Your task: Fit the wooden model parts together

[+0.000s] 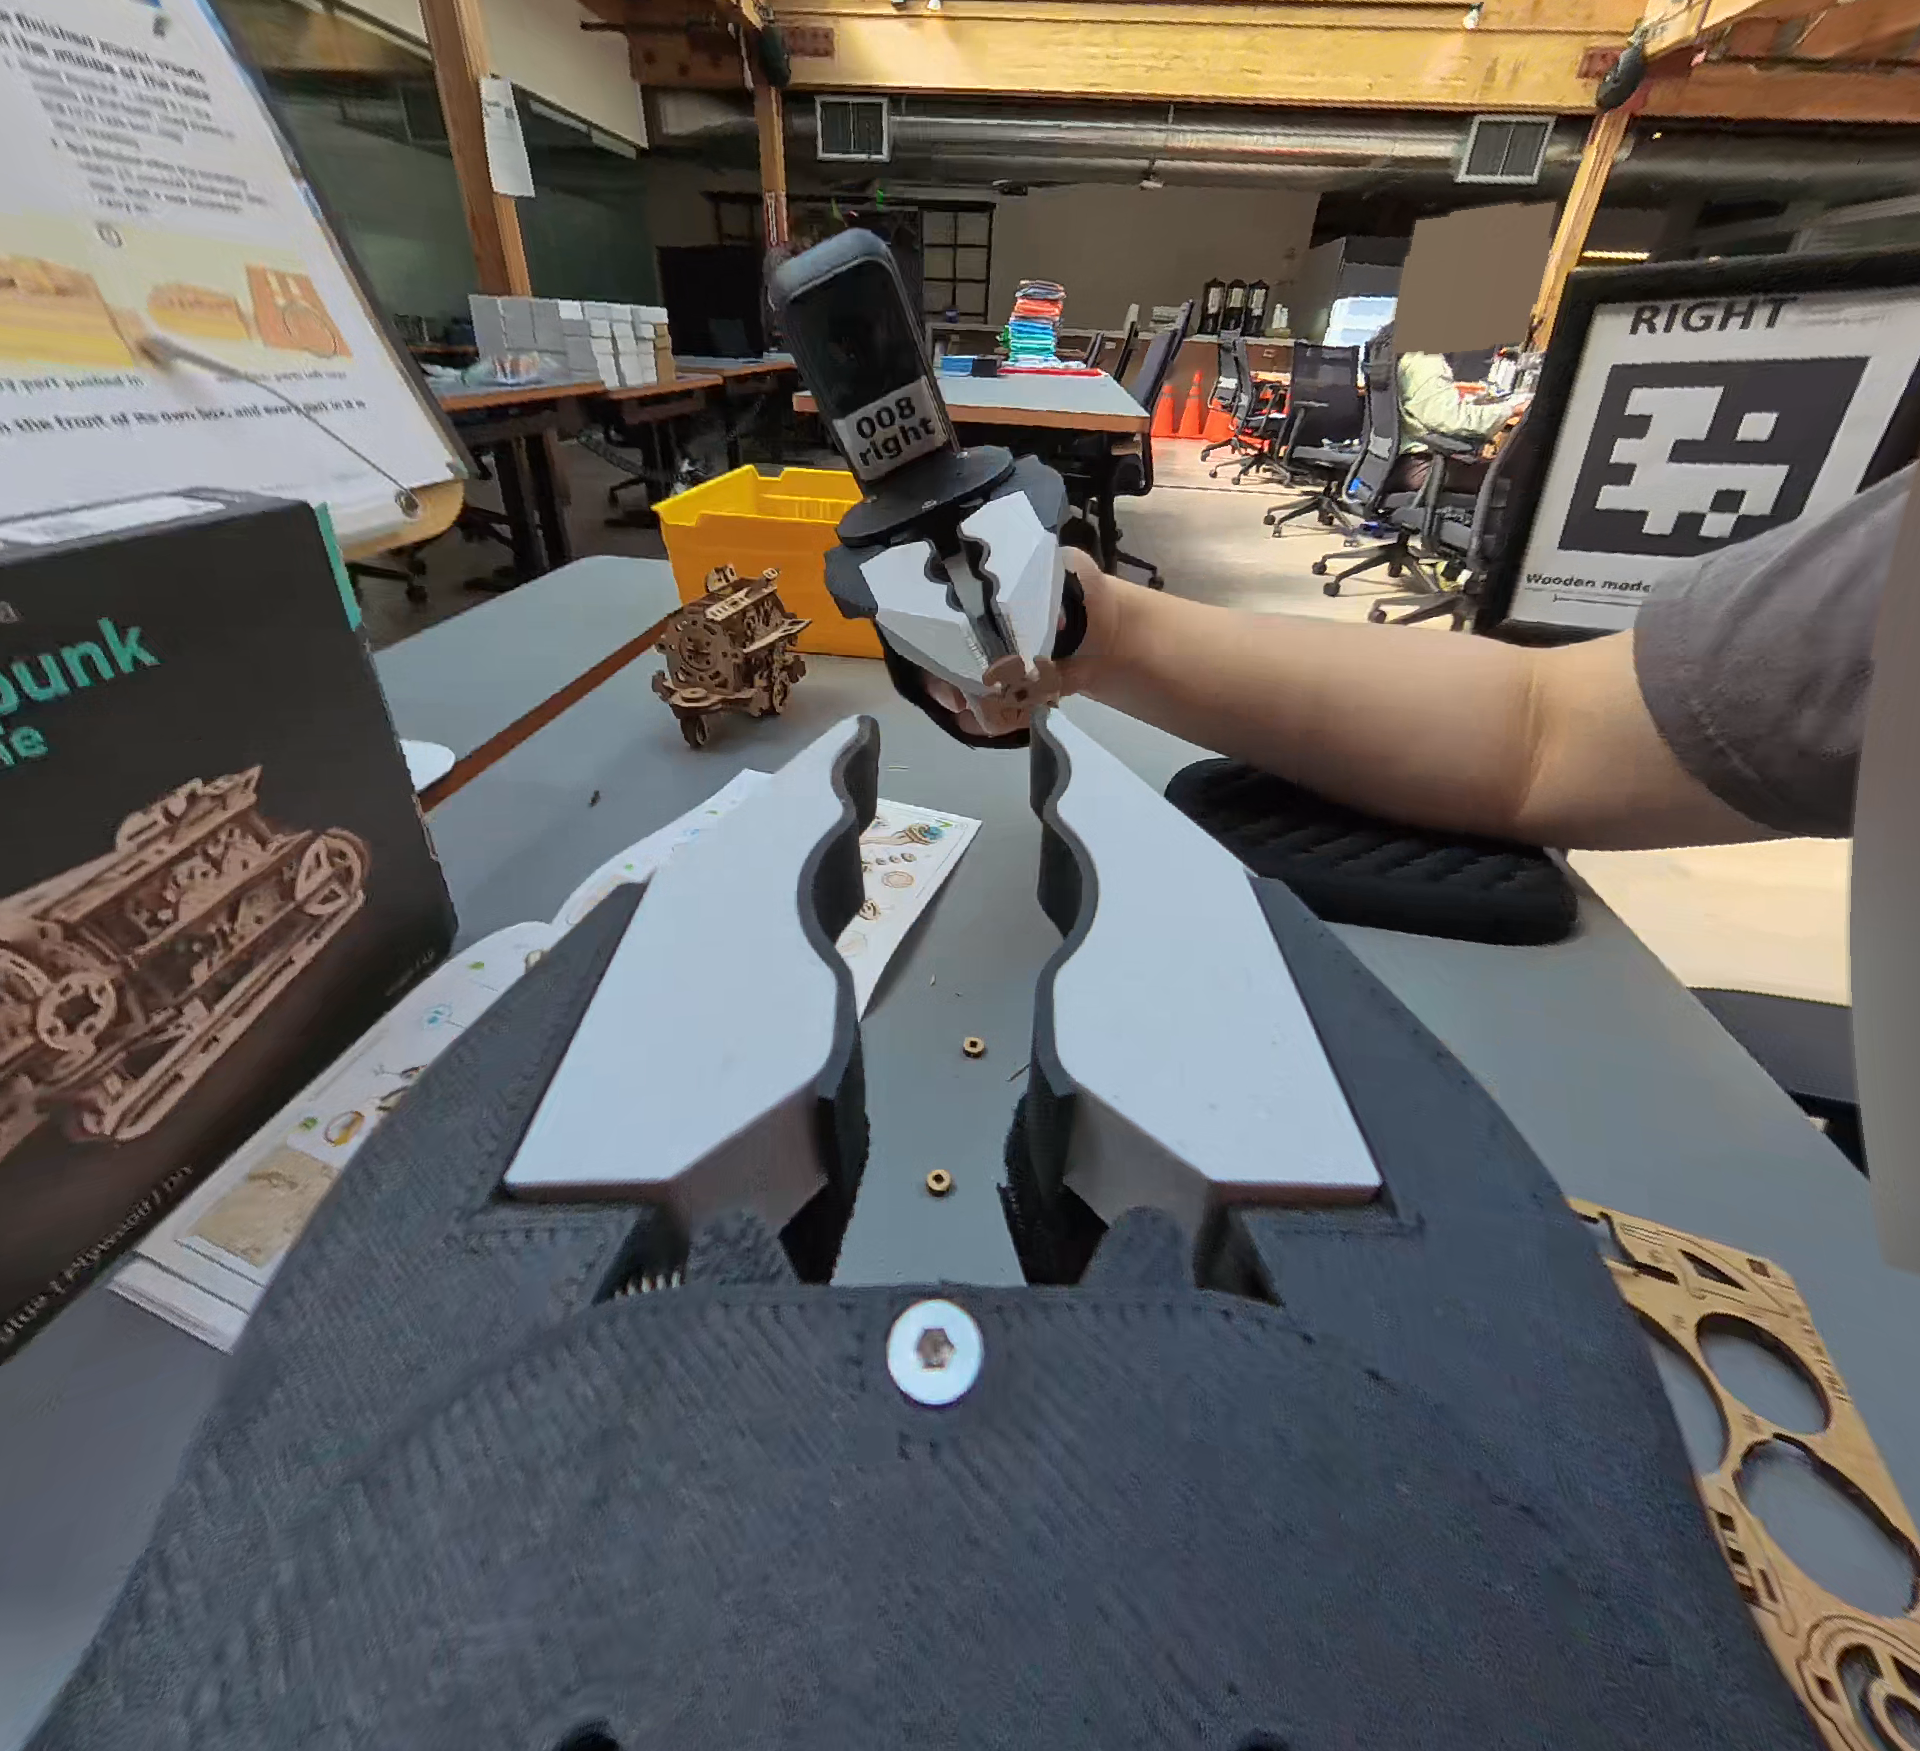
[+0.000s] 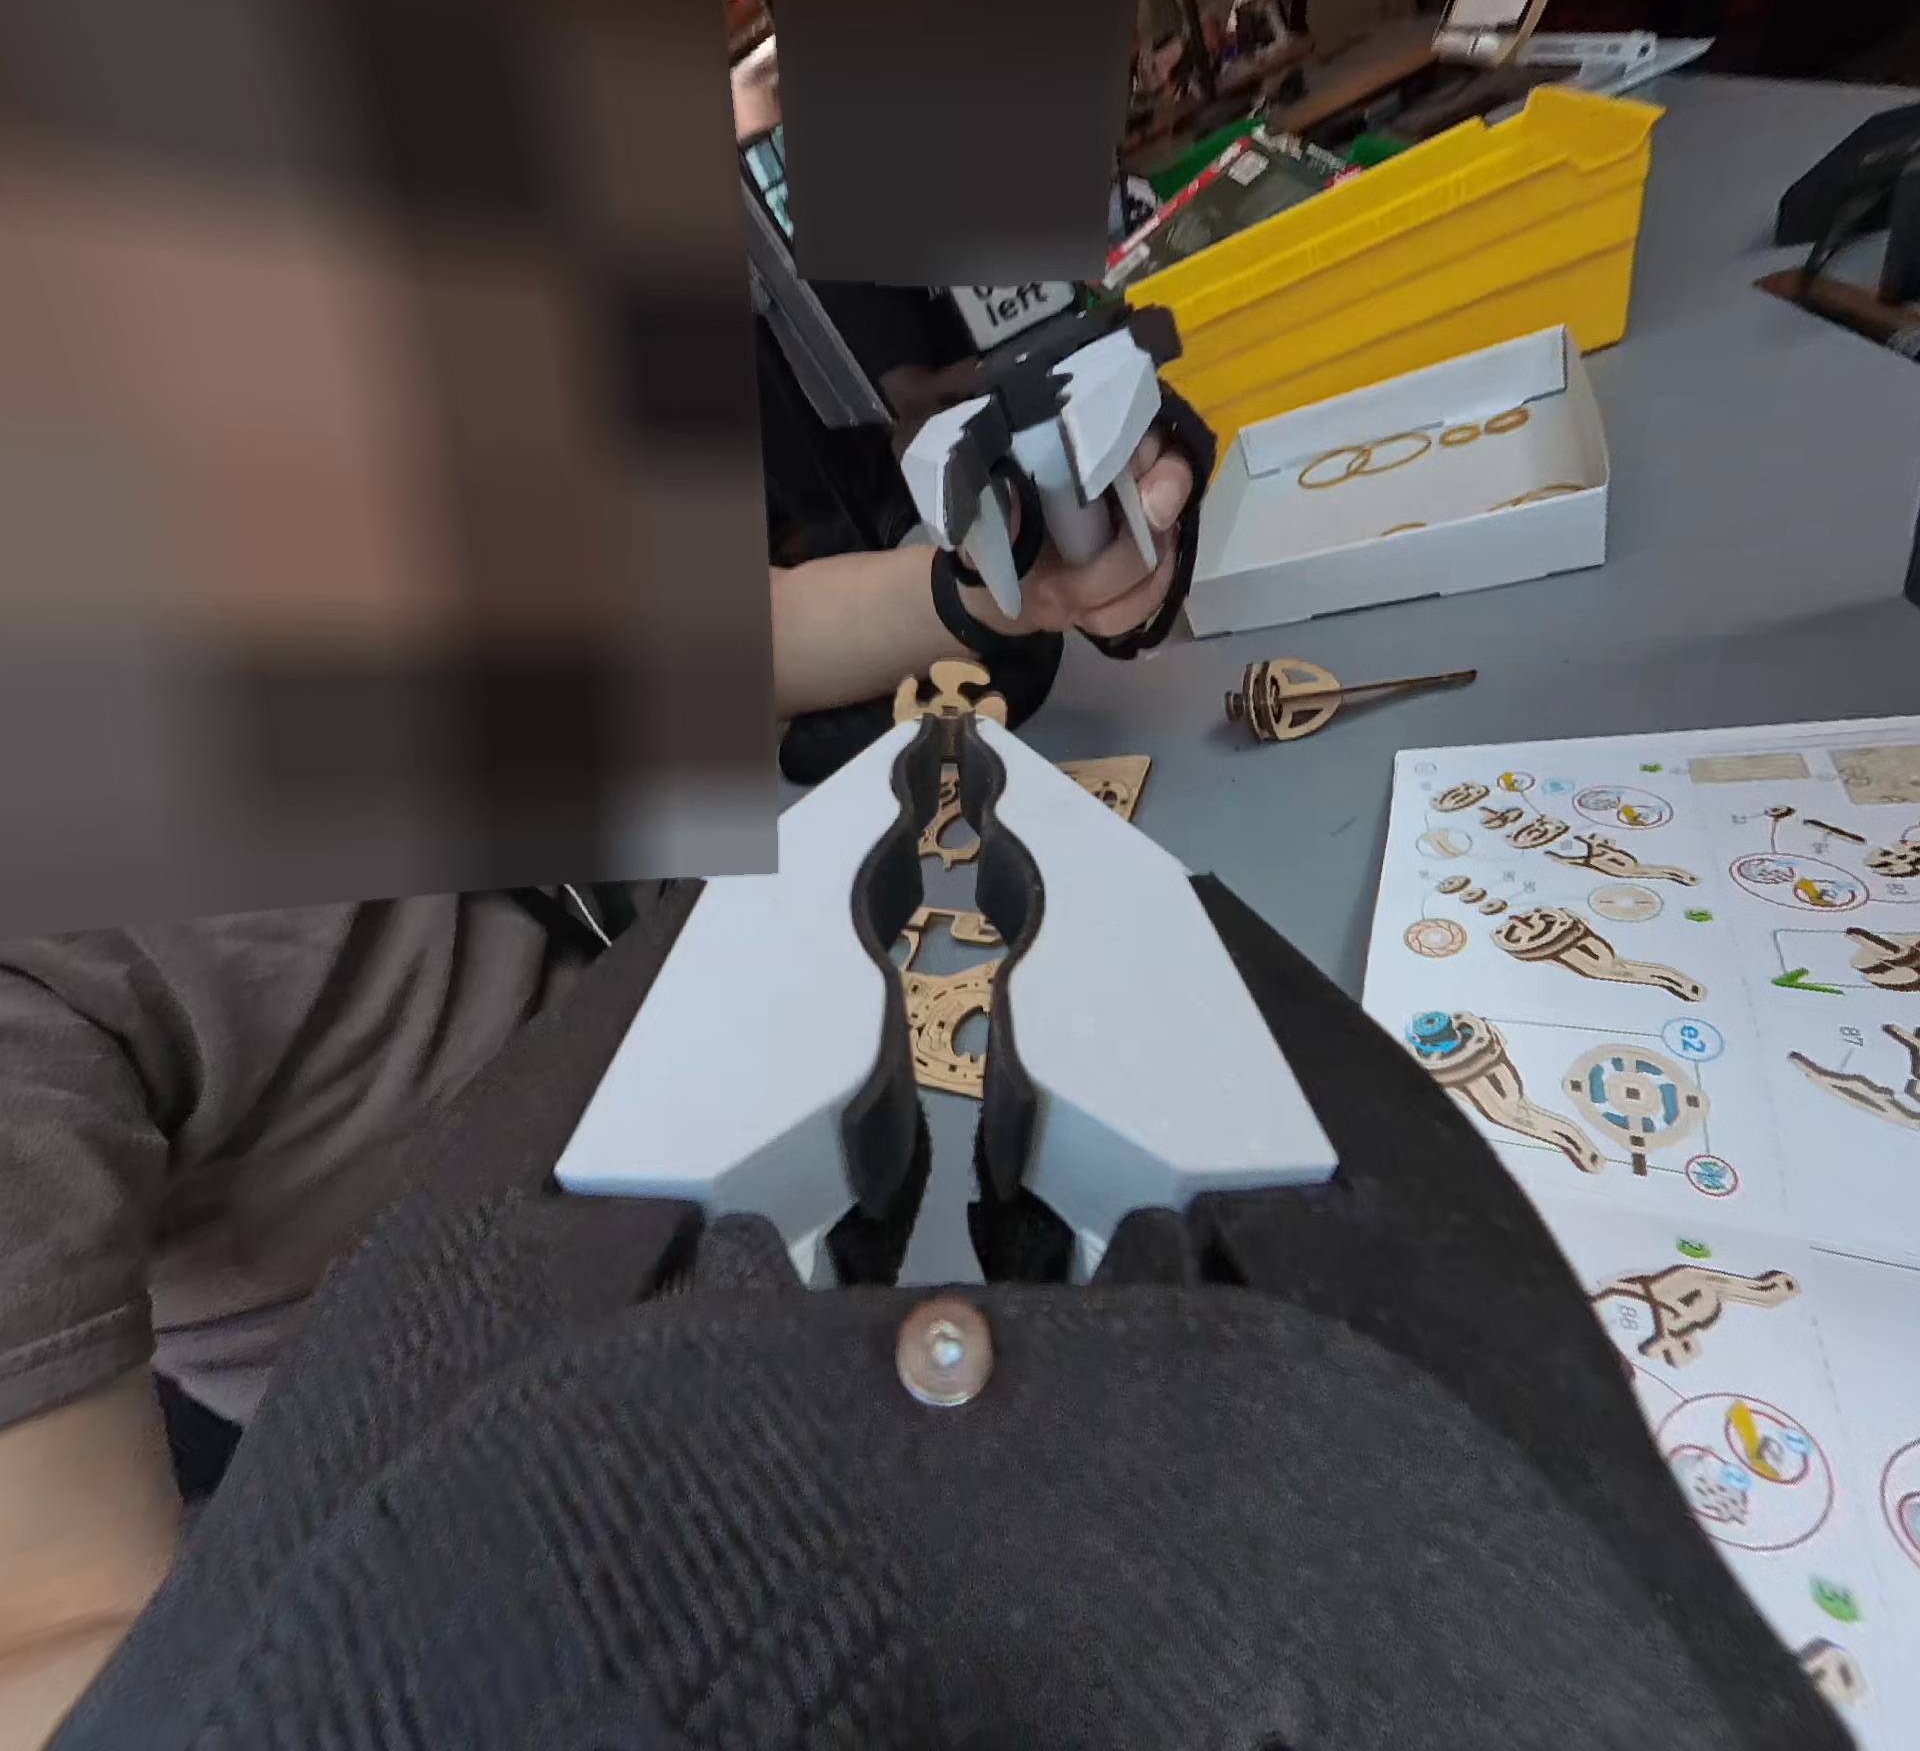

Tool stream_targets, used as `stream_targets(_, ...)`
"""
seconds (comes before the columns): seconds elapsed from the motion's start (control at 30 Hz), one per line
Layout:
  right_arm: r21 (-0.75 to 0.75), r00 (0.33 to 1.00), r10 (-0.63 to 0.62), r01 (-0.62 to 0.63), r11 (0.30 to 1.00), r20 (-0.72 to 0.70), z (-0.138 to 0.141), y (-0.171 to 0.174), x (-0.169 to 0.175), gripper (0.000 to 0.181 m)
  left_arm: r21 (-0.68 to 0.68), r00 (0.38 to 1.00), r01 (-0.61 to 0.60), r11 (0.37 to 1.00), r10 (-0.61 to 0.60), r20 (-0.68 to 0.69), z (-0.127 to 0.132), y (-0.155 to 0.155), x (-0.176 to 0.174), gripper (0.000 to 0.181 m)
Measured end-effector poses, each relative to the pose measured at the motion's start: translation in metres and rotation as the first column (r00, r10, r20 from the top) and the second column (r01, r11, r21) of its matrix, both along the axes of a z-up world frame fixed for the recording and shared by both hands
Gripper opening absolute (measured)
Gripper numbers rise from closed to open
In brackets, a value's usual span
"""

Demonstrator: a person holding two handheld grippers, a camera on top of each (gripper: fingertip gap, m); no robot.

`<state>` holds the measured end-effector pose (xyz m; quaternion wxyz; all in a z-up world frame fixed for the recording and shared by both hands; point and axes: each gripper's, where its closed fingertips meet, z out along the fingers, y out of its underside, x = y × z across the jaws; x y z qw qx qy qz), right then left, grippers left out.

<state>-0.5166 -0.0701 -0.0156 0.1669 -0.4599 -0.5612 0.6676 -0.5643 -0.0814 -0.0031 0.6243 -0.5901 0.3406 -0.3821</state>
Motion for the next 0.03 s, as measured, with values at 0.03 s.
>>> stream_targets(0.03, -0.046, 0.997, -0.04, 0.037, 0.998, -0.06, 0.0101, 0.0017, 0.0055, 0.001, 0.059, 0.999, -0.023, 0.998, 0.025, -0.034, 0.0028, -0.0031, 0.0027, 0.027)
